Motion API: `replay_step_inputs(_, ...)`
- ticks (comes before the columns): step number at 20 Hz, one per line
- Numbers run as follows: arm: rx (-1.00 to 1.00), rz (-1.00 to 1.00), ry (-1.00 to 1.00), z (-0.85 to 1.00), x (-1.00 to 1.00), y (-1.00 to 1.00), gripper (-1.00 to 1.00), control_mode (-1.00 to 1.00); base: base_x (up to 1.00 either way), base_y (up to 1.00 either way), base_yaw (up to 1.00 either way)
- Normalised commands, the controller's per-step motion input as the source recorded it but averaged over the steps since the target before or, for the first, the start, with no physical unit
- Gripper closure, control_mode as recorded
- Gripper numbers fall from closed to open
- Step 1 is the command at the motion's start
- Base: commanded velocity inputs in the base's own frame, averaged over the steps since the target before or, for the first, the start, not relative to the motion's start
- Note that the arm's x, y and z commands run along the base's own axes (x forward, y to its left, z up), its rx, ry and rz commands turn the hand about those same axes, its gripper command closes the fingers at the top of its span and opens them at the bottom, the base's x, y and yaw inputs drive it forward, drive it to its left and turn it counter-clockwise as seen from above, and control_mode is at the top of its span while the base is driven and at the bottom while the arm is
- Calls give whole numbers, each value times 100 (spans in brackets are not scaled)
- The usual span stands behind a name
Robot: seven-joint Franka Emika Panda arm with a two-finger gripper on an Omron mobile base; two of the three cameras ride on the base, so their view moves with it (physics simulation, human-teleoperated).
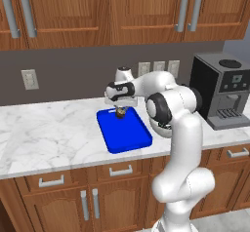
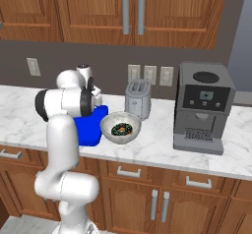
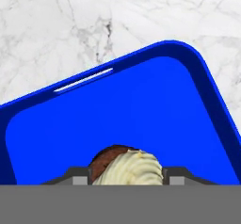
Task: Place the bowl with donut and the cupcake onto the tray.
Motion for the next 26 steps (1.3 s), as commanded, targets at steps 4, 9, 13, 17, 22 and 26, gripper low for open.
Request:
replay_step_inputs(4,-1,0,0,-28,32,2,100,-100,0,0,0)
replay_step_inputs(9,-1,0,0,-23,31,5,100,-100,0,0,0)
replay_step_inputs(13,-1,1,0,0,24,22,-100,-100,0,0,0)
replay_step_inputs(17,0,3,0,-10,22,19,-100,-100,0,0,0)
replay_step_inputs(22,0,2,0,-13,11,7,-100,-100,0,0,0)
replay_step_inputs(26,-9,0,-6,19,-2,0,-100,-100,0,0,0)
